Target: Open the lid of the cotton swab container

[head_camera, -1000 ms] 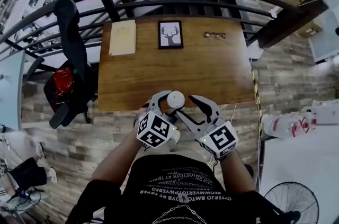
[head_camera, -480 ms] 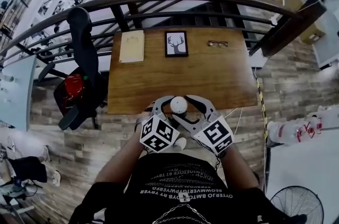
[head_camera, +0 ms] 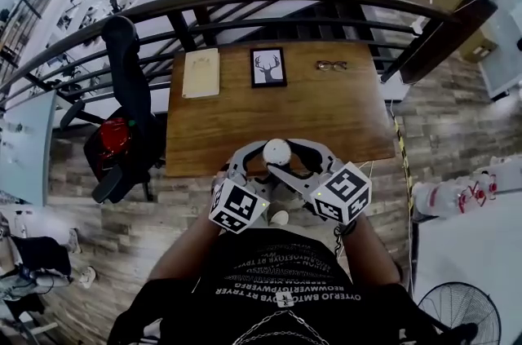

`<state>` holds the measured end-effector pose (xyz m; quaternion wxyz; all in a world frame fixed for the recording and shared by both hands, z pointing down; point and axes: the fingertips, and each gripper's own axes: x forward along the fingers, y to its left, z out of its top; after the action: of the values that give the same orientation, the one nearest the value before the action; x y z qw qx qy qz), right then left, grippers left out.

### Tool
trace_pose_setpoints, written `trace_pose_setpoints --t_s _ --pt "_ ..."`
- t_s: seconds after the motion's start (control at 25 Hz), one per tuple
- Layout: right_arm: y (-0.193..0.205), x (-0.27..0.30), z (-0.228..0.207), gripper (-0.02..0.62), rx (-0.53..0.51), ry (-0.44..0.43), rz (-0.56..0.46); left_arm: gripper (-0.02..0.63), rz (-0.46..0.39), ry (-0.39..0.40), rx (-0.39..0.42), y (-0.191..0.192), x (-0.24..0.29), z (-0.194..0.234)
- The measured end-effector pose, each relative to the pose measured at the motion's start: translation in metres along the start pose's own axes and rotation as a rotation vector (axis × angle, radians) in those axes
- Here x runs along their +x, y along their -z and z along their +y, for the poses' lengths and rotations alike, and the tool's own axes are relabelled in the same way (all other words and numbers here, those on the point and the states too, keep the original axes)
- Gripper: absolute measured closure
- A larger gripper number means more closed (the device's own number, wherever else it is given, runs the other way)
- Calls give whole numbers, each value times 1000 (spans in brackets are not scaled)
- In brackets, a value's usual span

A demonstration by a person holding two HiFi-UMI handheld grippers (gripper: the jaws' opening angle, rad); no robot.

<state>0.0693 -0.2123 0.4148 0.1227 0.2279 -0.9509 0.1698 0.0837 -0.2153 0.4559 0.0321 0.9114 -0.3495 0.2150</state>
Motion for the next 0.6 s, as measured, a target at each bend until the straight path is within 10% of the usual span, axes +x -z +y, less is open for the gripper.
trace_pose_setpoints --t_s 0.6 --pt "-6 -8 -8 331 -121 179 73 341 70 -47 -32 -8 7 -8"
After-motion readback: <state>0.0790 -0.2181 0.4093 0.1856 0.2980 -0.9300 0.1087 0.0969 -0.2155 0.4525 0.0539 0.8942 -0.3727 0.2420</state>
